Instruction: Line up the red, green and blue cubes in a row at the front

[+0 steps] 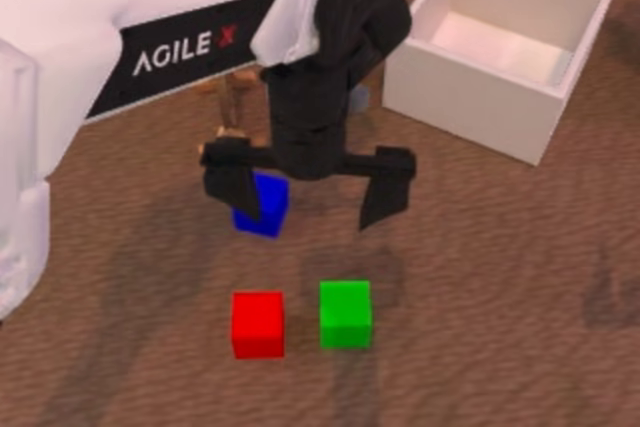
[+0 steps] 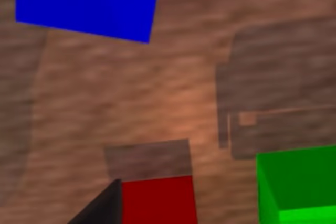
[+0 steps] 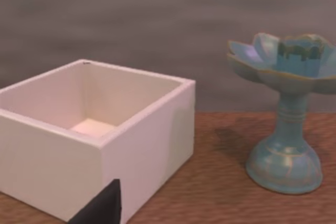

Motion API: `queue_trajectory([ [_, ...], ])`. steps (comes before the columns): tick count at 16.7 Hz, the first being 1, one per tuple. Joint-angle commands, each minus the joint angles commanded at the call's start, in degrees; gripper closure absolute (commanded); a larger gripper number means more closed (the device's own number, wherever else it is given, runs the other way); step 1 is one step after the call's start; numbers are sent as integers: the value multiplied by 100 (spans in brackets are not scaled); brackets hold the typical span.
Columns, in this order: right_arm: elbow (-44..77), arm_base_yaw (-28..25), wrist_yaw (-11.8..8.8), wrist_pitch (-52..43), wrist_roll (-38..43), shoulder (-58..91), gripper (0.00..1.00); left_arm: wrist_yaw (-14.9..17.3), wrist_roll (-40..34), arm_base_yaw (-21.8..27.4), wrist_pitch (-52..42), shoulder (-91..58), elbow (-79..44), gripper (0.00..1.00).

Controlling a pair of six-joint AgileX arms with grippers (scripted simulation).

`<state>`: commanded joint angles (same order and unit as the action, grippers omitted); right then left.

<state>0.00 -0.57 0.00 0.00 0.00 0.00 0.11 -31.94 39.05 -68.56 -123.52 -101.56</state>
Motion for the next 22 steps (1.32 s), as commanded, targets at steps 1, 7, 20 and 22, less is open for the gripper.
queue_trajectory([
  [1, 0, 0, 0, 0, 0, 0, 0, 4, 356, -177, -44, -112, -145, 0],
  [7, 0, 0, 0, 0, 0, 0, 0, 11, 1918, -1043, -206, -587, -832, 0],
  [20, 0, 0, 0, 0, 0, 0, 0, 14, 2005, -1106, 1187, -1025, 63, 0],
  [22, 0, 0, 0, 0, 0, 0, 0, 15, 2010, -1108, 1457, -1134, 259, 0],
])
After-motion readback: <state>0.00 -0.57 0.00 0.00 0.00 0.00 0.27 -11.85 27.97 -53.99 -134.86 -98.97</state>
